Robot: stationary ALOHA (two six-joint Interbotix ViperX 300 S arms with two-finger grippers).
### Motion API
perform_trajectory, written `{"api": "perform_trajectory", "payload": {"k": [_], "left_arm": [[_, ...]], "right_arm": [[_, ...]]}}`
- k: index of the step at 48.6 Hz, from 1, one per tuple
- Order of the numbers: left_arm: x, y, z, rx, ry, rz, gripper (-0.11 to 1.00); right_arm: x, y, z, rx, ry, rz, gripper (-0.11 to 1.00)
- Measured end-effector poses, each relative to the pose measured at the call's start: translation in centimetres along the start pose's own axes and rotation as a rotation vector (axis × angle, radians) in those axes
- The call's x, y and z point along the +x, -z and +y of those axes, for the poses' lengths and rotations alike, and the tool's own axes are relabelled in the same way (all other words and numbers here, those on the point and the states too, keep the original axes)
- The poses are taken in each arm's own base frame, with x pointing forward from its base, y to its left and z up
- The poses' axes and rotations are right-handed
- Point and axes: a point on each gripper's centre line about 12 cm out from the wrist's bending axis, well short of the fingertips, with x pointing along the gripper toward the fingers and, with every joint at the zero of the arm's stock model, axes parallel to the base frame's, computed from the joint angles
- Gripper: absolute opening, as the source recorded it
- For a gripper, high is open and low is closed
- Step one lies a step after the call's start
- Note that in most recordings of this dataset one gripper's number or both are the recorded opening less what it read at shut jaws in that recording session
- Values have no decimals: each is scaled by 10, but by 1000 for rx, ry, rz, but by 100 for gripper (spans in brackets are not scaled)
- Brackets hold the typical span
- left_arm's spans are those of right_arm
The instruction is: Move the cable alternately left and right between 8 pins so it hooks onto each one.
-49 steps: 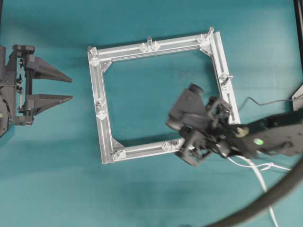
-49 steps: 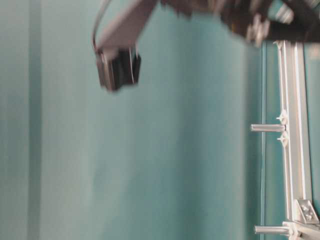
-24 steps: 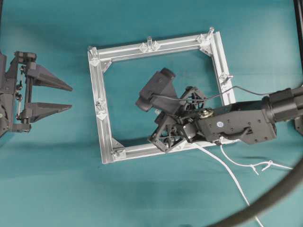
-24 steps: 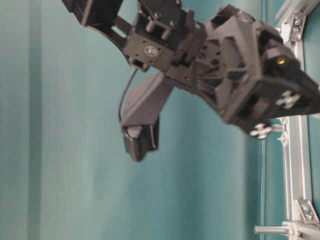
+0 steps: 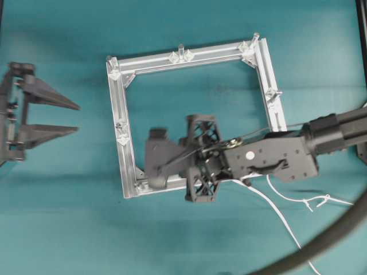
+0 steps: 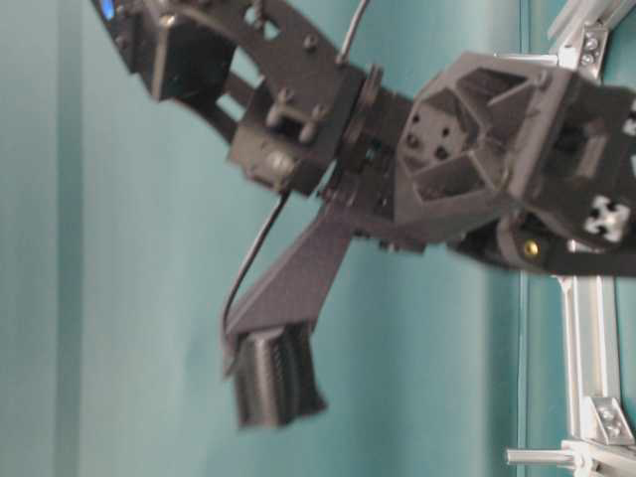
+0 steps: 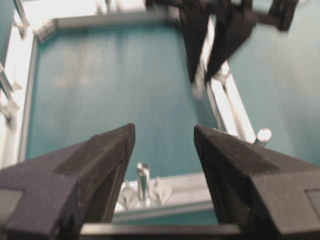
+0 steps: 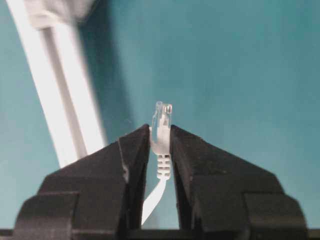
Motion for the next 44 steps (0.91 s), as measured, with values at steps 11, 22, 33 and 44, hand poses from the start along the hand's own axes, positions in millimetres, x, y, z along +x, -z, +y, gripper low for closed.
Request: {"api": "perform_trajectory", "payload": {"k": [11, 22, 33, 44], "left_arm": [[-41, -2, 0, 0, 4, -160, 63], [-52, 10, -1, 2, 13, -88, 63], [-50, 20, -2, 2, 15, -26, 63], [-51, 23, -2, 1, 17, -23, 63]], "right_arm": [[3, -18, 38, -219, -53, -27, 15], [-1, -30, 77, -328, -91, -26, 15], [1, -45, 101, -352, -97, -20, 15], [17, -66, 112, -338, -88, -13, 15]]}}
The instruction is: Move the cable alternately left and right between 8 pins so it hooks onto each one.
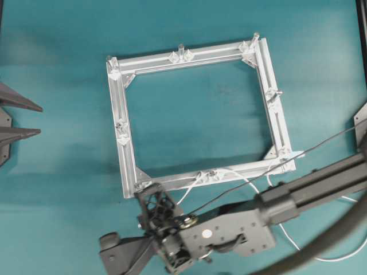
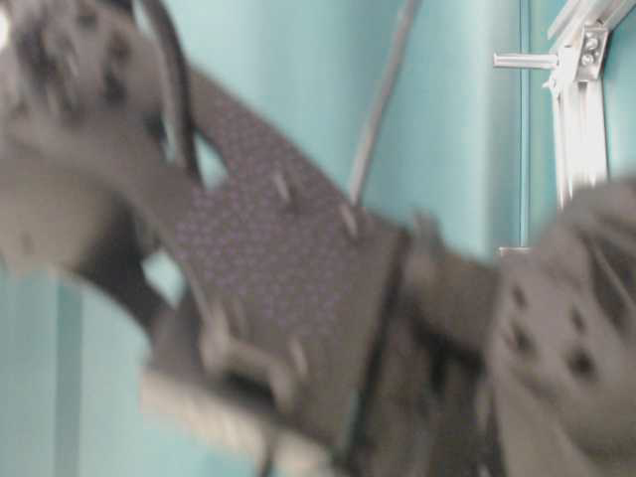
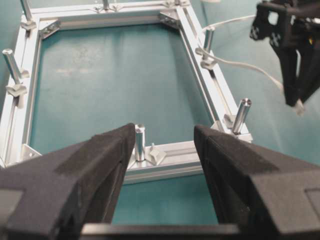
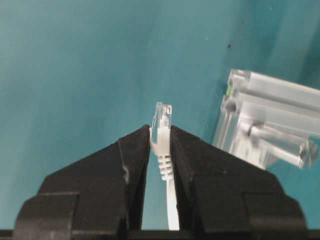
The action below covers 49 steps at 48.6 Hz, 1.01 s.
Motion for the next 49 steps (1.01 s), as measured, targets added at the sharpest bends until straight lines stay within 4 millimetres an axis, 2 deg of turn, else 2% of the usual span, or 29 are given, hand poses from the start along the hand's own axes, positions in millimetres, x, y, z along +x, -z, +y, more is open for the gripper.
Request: {"api": "perform_trajectory", "payload": {"k": [7, 14, 25, 30, 39, 49], "left_arm": [[0, 3, 0, 0, 0, 5, 63], [1, 12, 0, 0, 0, 26, 63], [3, 20, 0, -1, -2, 41, 63], [3, 21, 1, -1, -2, 43, 63], [3, 22, 1, -1, -2, 43, 63], [3, 21, 1, -1, -2, 40, 63]], "right_arm": [[8, -11, -1, 30, 6, 5, 15], [17, -17, -9, 156, 18, 26, 15], [24, -40, -43, 414, 18, -25, 15], [34, -46, -48, 469, -2, -27, 15], [46, -51, -66, 607, 2, -46, 15], [45, -48, -95, 854, 66, -66, 15]]}}
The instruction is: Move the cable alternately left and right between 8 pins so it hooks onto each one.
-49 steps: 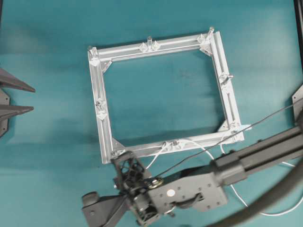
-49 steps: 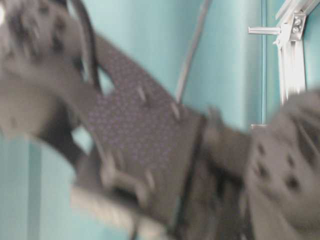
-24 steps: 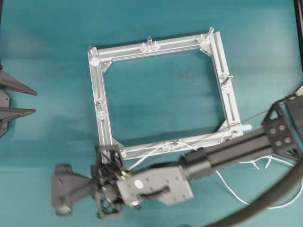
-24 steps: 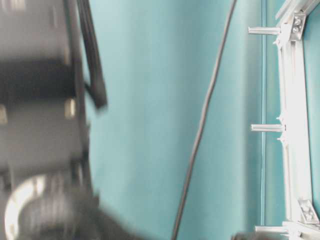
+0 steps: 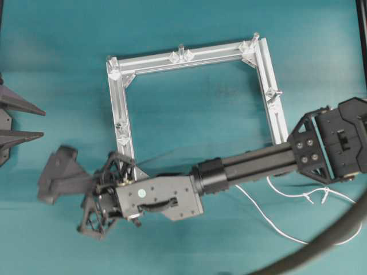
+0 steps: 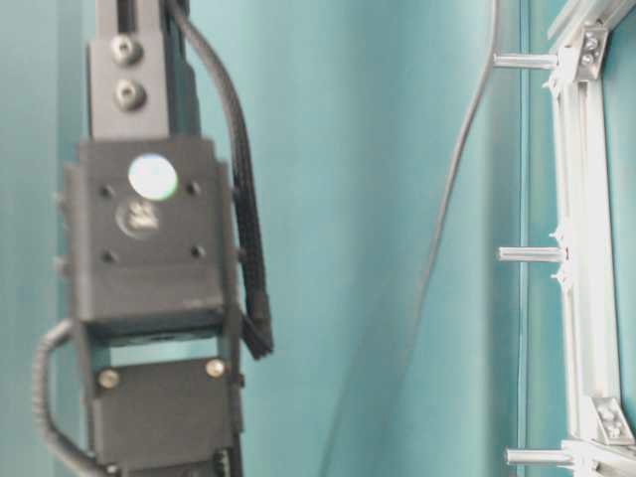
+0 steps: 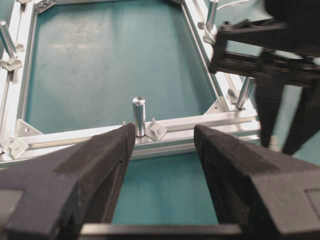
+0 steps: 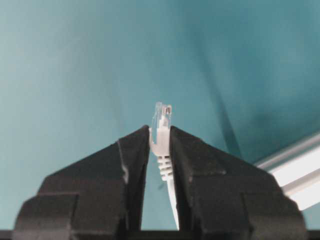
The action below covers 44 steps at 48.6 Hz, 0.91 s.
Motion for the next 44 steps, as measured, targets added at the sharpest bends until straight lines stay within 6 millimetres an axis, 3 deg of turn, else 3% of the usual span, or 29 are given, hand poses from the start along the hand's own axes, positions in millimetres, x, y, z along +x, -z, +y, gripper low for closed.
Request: {"api": "perform_trajectory", "payload": {"k": [11, 21, 44], "left_arm": [[0, 1, 0, 0, 1, 2, 63], [0, 1, 0, 0, 0, 2, 63], [0, 0, 0, 0, 0, 0, 63]], "right_arm": [[1, 2, -5, 125, 67, -19, 15], [11, 10, -25, 218, 165, -39, 15], [-22, 18, -82, 392, 187, -77, 15]]}}
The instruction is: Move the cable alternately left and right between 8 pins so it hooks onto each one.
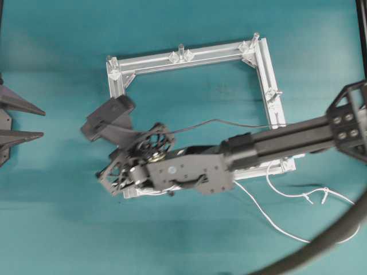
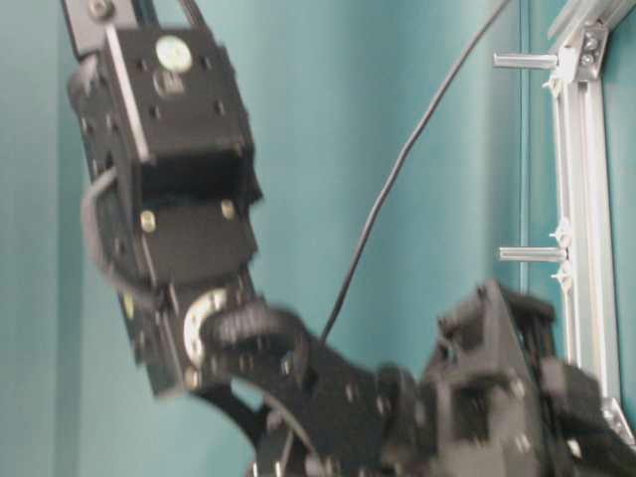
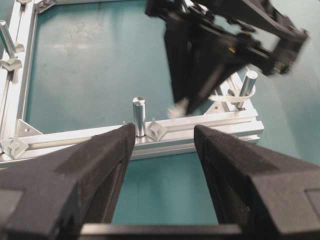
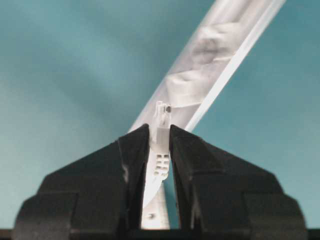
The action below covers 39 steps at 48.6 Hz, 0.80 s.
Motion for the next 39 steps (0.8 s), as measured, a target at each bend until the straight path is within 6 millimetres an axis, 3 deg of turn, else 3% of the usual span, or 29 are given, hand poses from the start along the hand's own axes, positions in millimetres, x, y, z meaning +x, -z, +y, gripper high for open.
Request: {"api": "perform_trajectory", "payload": {"k": [26, 39], "left_arm": [[0, 1, 0, 0, 0, 3, 63], [0, 1, 0, 0, 0, 2, 63]], "right_arm": [[21, -48, -62, -91, 19, 66, 15], [22, -86, -69, -126, -49, 64, 15]]}}
